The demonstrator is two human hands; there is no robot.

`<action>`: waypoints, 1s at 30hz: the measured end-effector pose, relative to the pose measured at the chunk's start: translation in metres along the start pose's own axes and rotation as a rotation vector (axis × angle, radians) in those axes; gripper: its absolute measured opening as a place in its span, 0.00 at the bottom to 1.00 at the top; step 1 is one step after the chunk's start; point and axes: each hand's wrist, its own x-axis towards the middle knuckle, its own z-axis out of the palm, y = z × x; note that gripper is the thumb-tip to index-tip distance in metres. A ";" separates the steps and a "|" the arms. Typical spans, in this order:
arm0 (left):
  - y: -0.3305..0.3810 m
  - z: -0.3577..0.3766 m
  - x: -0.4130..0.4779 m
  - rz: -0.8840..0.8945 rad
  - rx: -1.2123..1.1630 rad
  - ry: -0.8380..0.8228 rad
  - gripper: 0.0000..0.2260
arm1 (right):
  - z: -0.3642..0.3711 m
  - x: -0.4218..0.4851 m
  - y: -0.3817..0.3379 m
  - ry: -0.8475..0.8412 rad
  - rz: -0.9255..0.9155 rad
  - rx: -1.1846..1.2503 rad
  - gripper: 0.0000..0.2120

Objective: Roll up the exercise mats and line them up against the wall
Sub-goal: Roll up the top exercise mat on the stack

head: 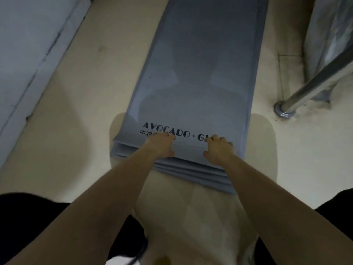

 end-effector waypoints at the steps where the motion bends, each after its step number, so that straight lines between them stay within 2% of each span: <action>1: -0.001 0.008 0.003 0.019 0.035 0.014 0.30 | 0.009 0.002 0.000 0.001 -0.017 -0.014 0.28; 8: -0.035 0.065 0.048 0.033 0.249 0.114 0.24 | 0.066 0.037 -0.014 -0.081 -0.064 -0.009 0.31; 13: -0.067 0.102 0.078 0.012 0.205 0.121 0.19 | 0.111 0.049 -0.005 0.018 -0.076 -0.077 0.20; 14: -0.072 0.105 0.080 0.031 0.160 0.144 0.20 | 0.114 0.050 -0.001 0.055 -0.097 -0.088 0.20; 16: -0.082 0.106 0.081 0.069 0.084 0.140 0.28 | 0.113 0.053 0.008 0.063 -0.118 -0.081 0.25; 18: -0.093 0.103 0.080 0.079 0.160 0.119 0.33 | 0.114 0.057 0.015 0.022 -0.129 -0.119 0.29; 20: -0.101 0.098 0.082 0.042 0.225 0.085 0.29 | 0.112 0.061 0.016 0.020 -0.136 -0.191 0.27; 22: -0.103 0.098 0.082 0.027 0.187 0.058 0.23 | 0.111 0.061 0.016 0.030 -0.153 -0.198 0.24; 24: -0.100 0.100 0.075 0.019 0.165 0.114 0.17 | 0.108 0.055 0.014 0.033 -0.151 -0.160 0.19; 27: -0.090 0.088 0.061 -0.064 0.155 0.285 0.13 | 0.085 0.045 0.015 0.168 -0.075 -0.067 0.13; 30: -0.068 0.076 0.049 -0.033 0.155 0.356 0.10 | 0.048 0.035 0.028 0.352 0.040 -0.010 0.08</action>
